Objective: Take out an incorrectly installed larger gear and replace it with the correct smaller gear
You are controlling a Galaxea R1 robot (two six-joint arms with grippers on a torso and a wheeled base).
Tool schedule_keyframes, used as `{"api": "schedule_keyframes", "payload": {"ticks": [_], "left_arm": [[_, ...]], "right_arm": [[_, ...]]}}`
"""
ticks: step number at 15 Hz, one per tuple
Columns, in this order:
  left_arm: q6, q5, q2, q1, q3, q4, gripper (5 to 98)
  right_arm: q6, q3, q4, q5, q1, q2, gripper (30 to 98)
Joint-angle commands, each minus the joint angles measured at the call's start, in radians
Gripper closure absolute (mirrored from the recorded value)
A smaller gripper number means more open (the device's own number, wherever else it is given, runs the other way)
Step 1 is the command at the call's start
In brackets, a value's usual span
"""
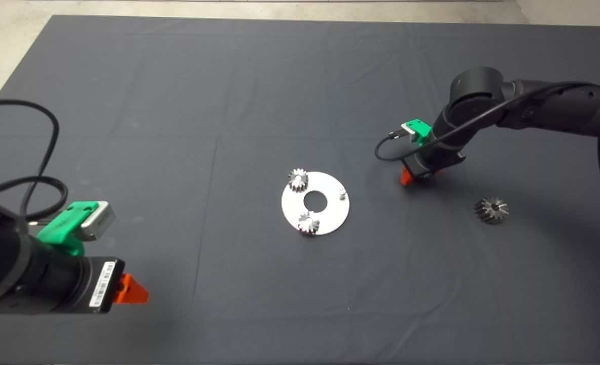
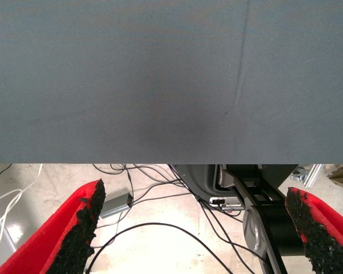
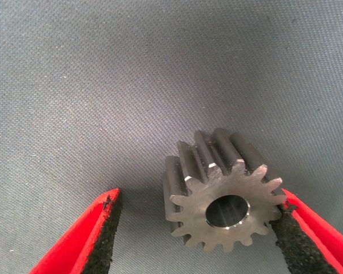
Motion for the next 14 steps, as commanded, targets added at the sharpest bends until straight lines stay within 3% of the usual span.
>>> {"api": "schedule_keyframes", "payload": {"ticks": [1,3,6,14], "left_arm": [[-0.005,0.067,-0.002,-0.003,0.014,0.009,24.2],[-0.005,0.065,0.000,-0.003,0.014,0.010,24.2],[-0.005,0.065,-0.001,-0.003,0.016,0.009,24.2],[-0.005,0.065,-0.002,-0.003,0.014,0.011,24.2]], "right_arm": [[0.006,0.001,-0.025,-0.002,0.029,-0.005,63.0],[0.006,0.004,-0.023,-0.010,0.075,-0.004,67.0],[0.006,0.010,-0.023,-0.011,0.081,0.002,72.2],[0.006,0.010,-0.024,-0.010,0.075,0.008,72.4]]}}
